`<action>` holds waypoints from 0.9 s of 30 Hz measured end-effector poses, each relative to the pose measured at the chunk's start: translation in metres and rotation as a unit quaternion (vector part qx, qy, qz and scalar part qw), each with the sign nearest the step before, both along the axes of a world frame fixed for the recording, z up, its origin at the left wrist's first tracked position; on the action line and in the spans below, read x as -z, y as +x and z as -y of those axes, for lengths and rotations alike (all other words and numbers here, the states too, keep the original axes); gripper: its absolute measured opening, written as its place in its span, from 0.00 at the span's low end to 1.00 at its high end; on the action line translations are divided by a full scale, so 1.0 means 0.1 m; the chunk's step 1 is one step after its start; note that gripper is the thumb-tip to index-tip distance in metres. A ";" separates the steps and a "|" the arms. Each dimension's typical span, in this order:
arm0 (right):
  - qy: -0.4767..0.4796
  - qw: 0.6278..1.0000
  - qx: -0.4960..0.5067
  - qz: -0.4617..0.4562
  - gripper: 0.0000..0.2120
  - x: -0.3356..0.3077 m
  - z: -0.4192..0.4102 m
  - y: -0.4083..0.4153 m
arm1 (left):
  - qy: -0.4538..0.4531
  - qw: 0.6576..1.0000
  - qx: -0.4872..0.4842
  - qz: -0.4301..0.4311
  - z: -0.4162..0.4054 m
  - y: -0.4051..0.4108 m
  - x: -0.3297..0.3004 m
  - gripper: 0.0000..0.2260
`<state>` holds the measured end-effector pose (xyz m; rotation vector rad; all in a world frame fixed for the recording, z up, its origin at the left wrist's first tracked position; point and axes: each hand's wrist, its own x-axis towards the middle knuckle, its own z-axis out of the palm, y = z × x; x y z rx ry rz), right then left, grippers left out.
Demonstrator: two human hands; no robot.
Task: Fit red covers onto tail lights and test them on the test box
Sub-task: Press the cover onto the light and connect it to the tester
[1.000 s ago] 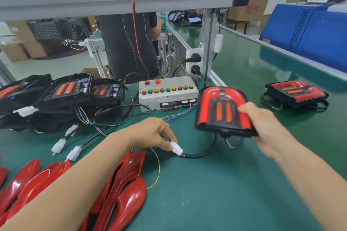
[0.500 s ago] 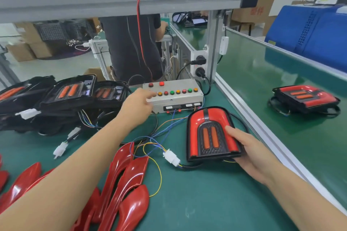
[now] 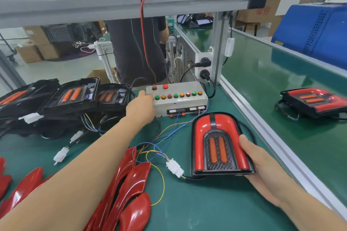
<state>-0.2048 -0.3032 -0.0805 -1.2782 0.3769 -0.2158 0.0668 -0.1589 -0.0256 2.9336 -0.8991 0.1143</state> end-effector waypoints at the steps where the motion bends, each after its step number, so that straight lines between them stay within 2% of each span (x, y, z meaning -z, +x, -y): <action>1: 0.003 1.000 0.002 0.010 0.26 0.00 -0.01 -0.01 | 0.004 1.000 -0.002 0.006 0.01 0.01 0.01 0.18; 4: 0.003 1.000 0.018 0.016 0.29 0.03 -0.02 -0.02 | 0.020 0.999 -0.005 0.033 0.03 0.02 0.05 0.16; 8: -0.004 1.000 0.024 0.015 0.27 0.05 -0.02 -0.03 | 0.087 0.990 -0.010 0.106 0.12 0.03 0.04 0.15; 11: -0.006 1.000 0.024 0.015 0.27 0.05 -0.02 -0.04 | 0.095 0.987 -0.012 0.131 0.15 0.05 0.03 0.15; 18: 0.017 0.999 0.011 0.027 0.27 0.09 0.03 -0.03 | 0.062 0.989 -0.030 0.132 0.11 0.00 0.05 0.17; 21: 0.028 0.999 0.000 0.025 0.28 0.11 0.05 -0.02 | -0.001 0.989 0.007 0.150 0.20 -0.14 0.14 0.25; 24: 0.028 0.999 -0.009 0.022 0.28 0.12 0.06 -0.02 | -0.025 0.990 0.083 0.114 0.47 -0.31 0.23 0.36; 27: 0.034 0.999 -0.010 0.031 0.27 0.13 0.06 -0.02 | -0.019 0.995 0.094 0.027 0.77 -0.37 0.22 0.36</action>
